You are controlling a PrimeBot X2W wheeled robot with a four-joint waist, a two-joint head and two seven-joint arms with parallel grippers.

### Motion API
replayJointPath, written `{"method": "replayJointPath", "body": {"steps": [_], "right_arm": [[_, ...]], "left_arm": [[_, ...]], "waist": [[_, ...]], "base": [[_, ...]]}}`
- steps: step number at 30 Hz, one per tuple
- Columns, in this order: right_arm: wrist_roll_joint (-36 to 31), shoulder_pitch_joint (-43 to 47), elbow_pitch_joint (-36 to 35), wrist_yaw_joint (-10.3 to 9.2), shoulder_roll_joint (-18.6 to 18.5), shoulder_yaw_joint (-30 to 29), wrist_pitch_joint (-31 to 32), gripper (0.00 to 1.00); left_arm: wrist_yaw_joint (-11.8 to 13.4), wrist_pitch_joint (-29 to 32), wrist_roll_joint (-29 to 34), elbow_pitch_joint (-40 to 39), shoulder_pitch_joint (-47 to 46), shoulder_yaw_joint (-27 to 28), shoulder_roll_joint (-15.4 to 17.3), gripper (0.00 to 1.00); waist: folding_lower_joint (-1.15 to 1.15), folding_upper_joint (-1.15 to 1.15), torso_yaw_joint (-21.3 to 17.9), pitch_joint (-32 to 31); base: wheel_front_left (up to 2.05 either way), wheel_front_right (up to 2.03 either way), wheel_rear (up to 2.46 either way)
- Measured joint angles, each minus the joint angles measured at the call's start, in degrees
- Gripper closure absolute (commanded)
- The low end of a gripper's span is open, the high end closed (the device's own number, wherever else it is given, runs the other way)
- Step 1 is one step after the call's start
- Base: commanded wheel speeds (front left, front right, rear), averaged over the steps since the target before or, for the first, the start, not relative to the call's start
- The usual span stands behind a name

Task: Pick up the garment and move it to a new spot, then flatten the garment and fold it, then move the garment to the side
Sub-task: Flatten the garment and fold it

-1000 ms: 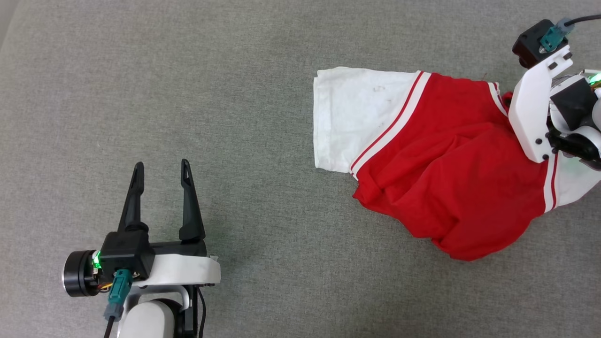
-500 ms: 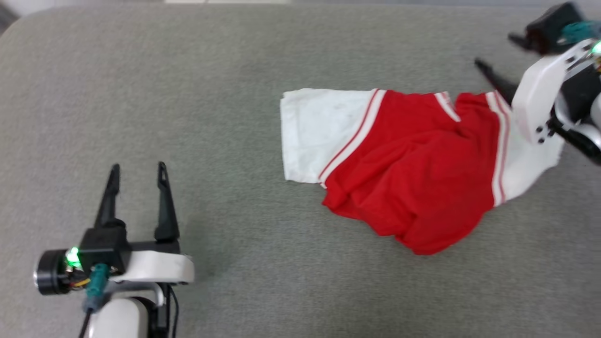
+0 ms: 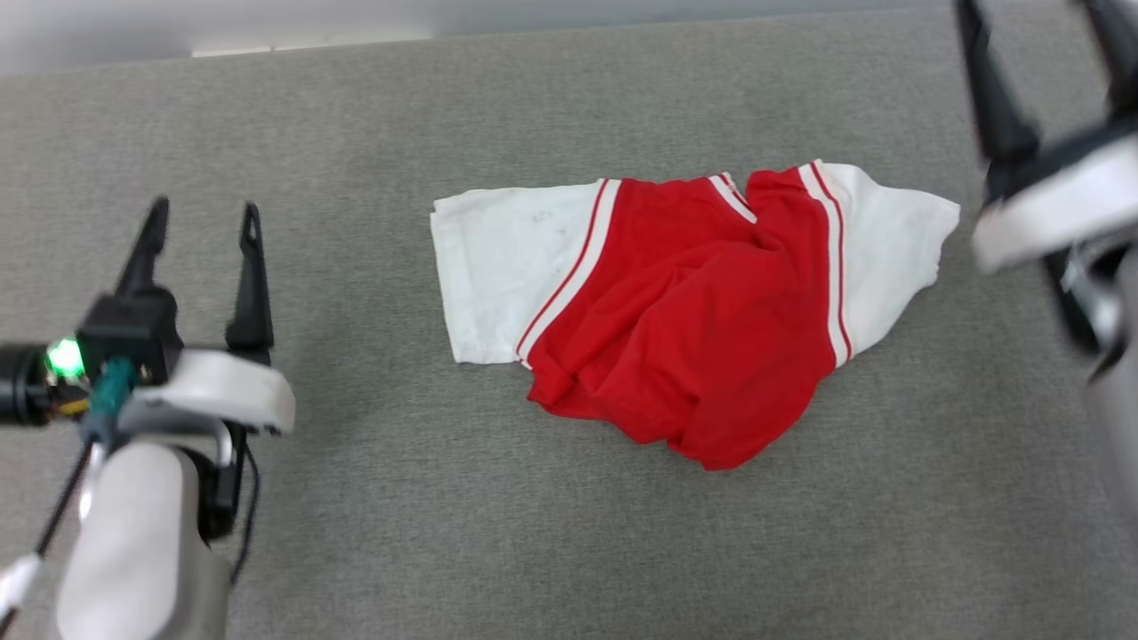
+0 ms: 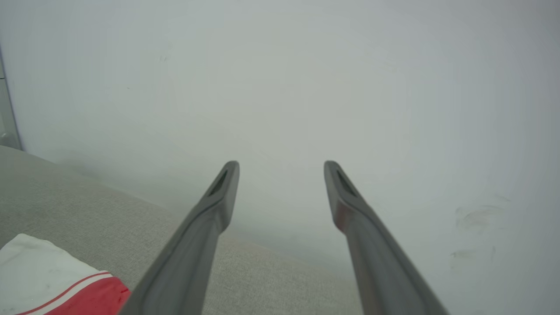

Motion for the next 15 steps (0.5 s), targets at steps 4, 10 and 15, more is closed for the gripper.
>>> {"method": "replayJointPath", "body": {"steps": [4, 10, 15], "right_arm": [[-7.3, 12.5, -11.6, 0.01, 7.3, -8.3, 0.0, 0.0], [-11.3, 23.3, -22.7, 0.01, 13.4, -13.8, 0.0, 0.0], [-12.4, 28.1, -26.7, 0.01, 15.6, -14.5, 0.0, 0.0]], "left_arm": [[-2.1, 3.4, 0.0, 2.5, -5.1, -0.7, 2.2, 0.0], [-5.4, 11.7, -1.8, 5.9, -14.1, -3.5, 6.4, 0.0], [-6.4, 21.6, -5.6, 7.4, -22.3, -9.2, 10.6, 0.0]], "waist": [[0.0, 0.0, -1.2, 0.3], [0.0, 0.0, -2.4, 0.7], [0.0, 0.0, -3.4, 1.4]], "base": [[0.0, 0.0, 0.0], [0.0, 0.0, 0.0], [0.0, 0.0, 0.0]]}}
